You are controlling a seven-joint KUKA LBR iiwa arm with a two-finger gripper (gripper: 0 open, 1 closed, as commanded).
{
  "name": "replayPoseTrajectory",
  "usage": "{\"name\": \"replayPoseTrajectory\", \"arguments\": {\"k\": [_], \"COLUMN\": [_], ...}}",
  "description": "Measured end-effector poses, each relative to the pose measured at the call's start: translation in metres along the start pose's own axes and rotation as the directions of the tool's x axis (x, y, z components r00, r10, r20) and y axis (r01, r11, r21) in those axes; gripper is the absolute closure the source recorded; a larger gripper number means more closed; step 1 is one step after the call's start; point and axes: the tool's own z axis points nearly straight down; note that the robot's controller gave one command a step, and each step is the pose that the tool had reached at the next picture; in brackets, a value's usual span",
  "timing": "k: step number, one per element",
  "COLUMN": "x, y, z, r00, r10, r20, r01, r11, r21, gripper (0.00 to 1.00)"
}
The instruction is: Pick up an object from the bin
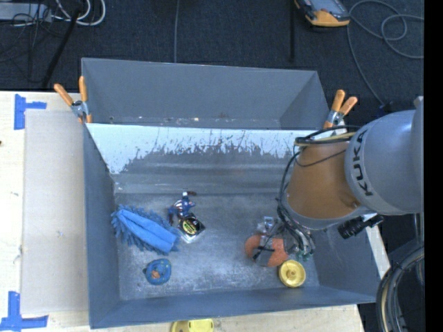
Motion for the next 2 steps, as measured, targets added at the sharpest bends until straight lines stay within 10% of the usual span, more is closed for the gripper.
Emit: {"name": "replayPoseTrajectory", "arguments": {"k": [2], "x": [-0.011], "y": [-0.001], "z": [-0.058], "r00": [1.0], "r10": [-0.005], "r20": [0.012], "r01": [0.005], "r11": [1.0], "r21": [-0.001], "gripper": [1.0]}}
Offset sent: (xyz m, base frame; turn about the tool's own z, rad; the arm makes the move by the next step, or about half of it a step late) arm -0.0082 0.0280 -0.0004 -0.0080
